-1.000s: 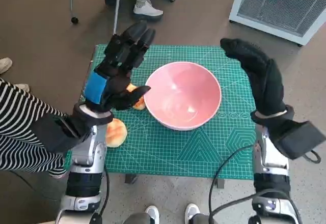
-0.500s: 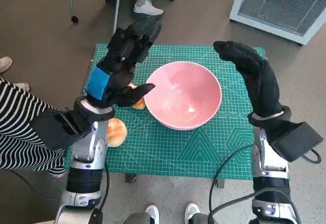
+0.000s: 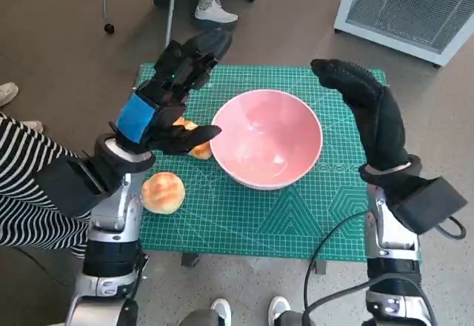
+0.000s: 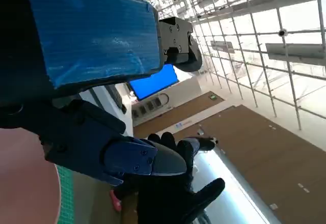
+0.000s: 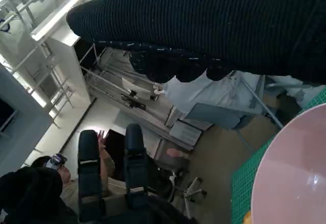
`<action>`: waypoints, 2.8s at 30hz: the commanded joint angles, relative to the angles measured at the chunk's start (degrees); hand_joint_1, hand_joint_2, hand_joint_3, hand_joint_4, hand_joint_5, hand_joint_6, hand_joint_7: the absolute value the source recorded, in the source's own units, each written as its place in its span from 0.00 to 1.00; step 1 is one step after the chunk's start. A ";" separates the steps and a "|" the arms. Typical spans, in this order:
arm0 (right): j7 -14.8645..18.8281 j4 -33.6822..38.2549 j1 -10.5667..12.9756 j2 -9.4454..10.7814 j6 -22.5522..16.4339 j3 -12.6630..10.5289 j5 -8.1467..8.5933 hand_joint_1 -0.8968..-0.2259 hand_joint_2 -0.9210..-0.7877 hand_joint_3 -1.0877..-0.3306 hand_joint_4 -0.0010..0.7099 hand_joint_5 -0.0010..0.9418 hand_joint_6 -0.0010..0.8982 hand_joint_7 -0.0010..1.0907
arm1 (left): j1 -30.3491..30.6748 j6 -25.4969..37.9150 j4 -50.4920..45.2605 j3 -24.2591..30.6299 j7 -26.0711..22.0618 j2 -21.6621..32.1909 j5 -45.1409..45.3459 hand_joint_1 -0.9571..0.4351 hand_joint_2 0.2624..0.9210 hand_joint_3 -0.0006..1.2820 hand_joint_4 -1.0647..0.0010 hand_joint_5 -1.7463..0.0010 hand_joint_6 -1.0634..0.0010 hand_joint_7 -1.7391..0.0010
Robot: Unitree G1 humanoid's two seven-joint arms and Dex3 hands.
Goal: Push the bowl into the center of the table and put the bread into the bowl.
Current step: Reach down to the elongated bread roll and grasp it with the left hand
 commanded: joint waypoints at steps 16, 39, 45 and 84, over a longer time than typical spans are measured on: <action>-1.29 2.53 1.15 -0.29 -0.51 -1.11 0.47 0.10 0.00 0.46 0.29 0.00 0.01 0.58 | -11.58 10.79 11.99 -8.66 -9.82 23.97 22.18 0.80 0.67 0.01 0.94 0.99 0.77 0.97; -1.51 2.82 1.68 -0.65 -0.82 -1.36 0.43 0.12 0.00 0.46 0.29 0.00 0.01 0.58 | -20.57 8.25 31.25 -19.16 -7.21 18.33 32.06 0.76 0.71 0.02 0.91 1.00 0.75 0.99; -1.50 2.72 1.83 -0.81 -0.66 -1.56 0.57 0.12 0.00 0.46 0.29 0.00 0.01 0.57 | -23.08 8.07 37.58 -21.83 -5.34 15.60 34.82 0.75 0.71 0.02 0.90 1.00 0.74 0.99; -2.00 0.38 3.99 -0.57 0.13 -2.25 1.09 0.11 0.00 0.47 0.30 0.00 0.05 0.55 | -29.11 7.85 64.22 -34.14 12.06 6.31 48.37 0.68 0.95 0.07 0.37 0.58 0.43 0.58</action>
